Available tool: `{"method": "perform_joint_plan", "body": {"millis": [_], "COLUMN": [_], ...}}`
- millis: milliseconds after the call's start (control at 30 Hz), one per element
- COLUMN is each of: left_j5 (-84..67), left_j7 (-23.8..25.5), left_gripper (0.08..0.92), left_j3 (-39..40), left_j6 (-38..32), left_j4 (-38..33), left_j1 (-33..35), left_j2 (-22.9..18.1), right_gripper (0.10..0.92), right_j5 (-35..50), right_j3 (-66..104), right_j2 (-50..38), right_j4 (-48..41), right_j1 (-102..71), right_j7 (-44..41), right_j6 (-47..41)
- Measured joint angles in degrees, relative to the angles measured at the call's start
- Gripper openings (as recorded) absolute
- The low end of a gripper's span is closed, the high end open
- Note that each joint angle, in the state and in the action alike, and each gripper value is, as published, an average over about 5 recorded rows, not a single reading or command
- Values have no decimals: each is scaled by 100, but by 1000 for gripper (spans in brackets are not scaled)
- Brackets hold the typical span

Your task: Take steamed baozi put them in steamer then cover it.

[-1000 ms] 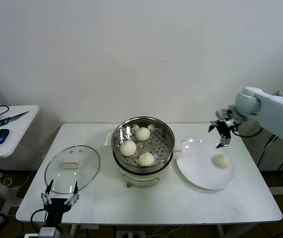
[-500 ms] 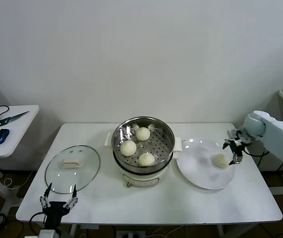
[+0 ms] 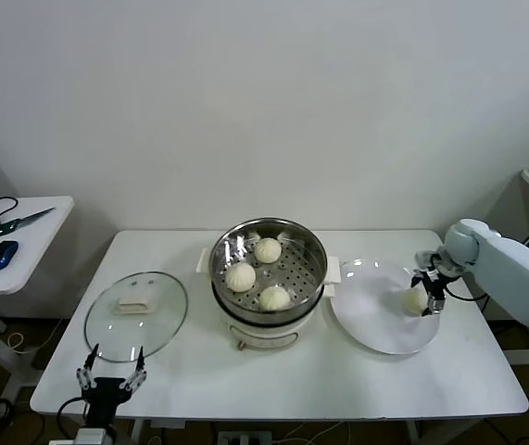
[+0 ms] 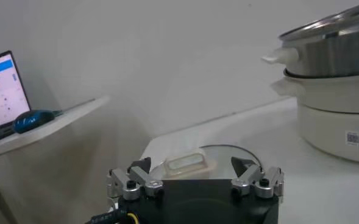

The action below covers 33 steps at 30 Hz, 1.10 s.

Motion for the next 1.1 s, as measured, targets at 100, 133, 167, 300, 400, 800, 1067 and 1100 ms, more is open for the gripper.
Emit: {"method": "perform_joint_plan", "body": {"millis": [100, 133, 167, 300, 400, 800, 1067, 1100], "left_j5": [10, 15, 20, 34, 39, 39, 30, 30], "left_j7": [-1, -1, -1, -2, -3, -5, 10, 16], "left_gripper": [823, 823, 823, 823, 823, 823, 823, 823], "left_j3": [11, 14, 17, 28, 32, 39, 117, 131], "left_j6": [0, -1, -1, -5, -15, -36, -74, -82], "left_j4": [4, 4, 4, 4, 2, -79, -145, -152], "left_j1": [8, 11, 13, 18, 36, 98, 144, 151], "left_j2": [-3, -4, -6, -18, -31, -33, 6, 14], "right_gripper": [818, 812, 802, 756, 732, 713, 712, 712], "right_j5": [0, 12, 30, 154, 272, 885, 1955, 2129], "right_j3": [24, 28, 29, 19, 10, -335, -1338, -1504], "right_j2": [33, 40, 46, 76, 95, 8, 99, 133], "right_j4": [-84, -105, -121, -179, -206, 23, 494, 564], "right_j1": [-10, -11, -10, 8, 34, 453, 1578, 1763], "right_j7": [-27, -35, -43, -69, -85, -101, -61, -49], "right_j6": [14, 14, 12, -18, -53, -255, -556, -602]}}
